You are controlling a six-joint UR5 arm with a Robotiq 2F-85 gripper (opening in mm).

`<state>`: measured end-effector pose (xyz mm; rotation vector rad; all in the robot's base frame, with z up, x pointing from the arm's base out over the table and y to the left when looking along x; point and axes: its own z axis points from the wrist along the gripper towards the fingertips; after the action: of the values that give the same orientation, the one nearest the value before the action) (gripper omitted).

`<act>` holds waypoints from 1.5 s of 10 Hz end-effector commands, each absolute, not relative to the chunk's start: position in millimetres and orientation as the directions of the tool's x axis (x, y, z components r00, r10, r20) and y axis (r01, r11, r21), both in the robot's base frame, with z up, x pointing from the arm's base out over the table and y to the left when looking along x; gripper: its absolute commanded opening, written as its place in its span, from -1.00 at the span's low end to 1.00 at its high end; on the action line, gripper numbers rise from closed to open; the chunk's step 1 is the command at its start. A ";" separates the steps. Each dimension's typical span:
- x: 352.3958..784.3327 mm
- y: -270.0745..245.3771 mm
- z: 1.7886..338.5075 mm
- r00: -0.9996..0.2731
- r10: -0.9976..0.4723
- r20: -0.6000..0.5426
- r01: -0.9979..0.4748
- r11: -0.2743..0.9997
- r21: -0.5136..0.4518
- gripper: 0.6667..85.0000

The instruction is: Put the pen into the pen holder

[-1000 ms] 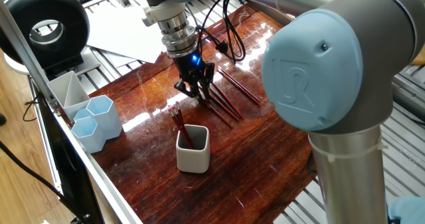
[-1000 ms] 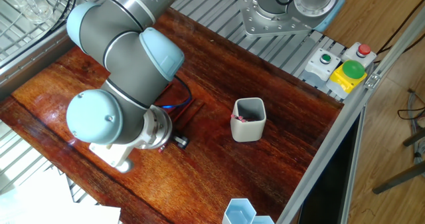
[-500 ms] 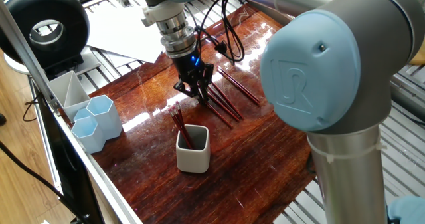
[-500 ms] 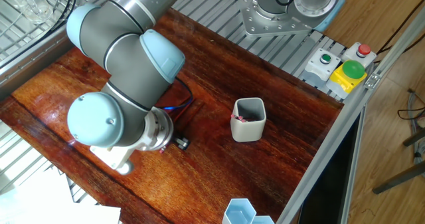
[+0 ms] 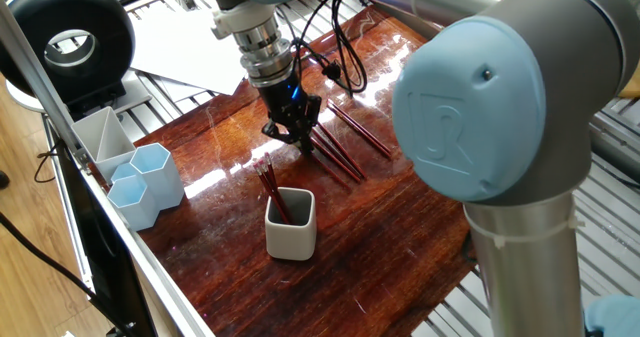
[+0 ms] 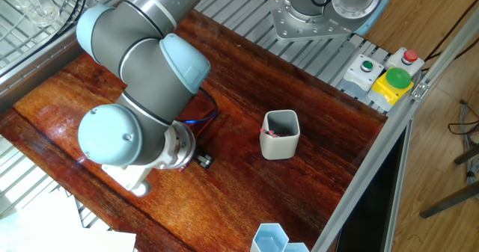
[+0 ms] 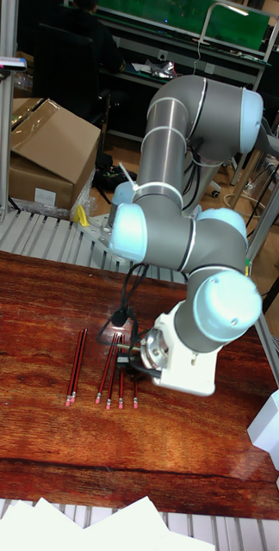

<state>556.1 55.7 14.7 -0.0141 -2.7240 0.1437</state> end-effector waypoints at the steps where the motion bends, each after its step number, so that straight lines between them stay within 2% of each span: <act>1: 543.4 60.8 42.3 -0.924 0.031 0.380 -0.007 0.995 -0.099 -0.99; 3: 522.9 56.1 65.8 -0.937 0.030 0.349 -0.012 0.993 -0.118 -0.99; 6: 525.5 64.3 67.3 -0.952 -0.010 0.305 -0.036 0.996 -0.081 -0.99; 9: 576.9 76.2 55.7 -0.991 -0.074 0.108 -0.078 0.996 -0.034 -0.99; 10: 585.2 84.1 54.7 -0.993 -0.091 0.074 -0.092 0.996 -0.005 -0.99; 11: 570.9 88.2 62.2 -0.988 -0.097 0.120 -0.096 0.995 0.016 -0.99; 13: 521.8 91.2 139.4 -0.980 -0.072 0.186 -0.076 0.997 -0.015 -0.99; 15: 491.0 108.5 192.0 -0.981 -0.024 0.191 -0.035 0.998 -0.055 -0.99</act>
<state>526.9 90.4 132.8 0.0924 -2.9555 0.0739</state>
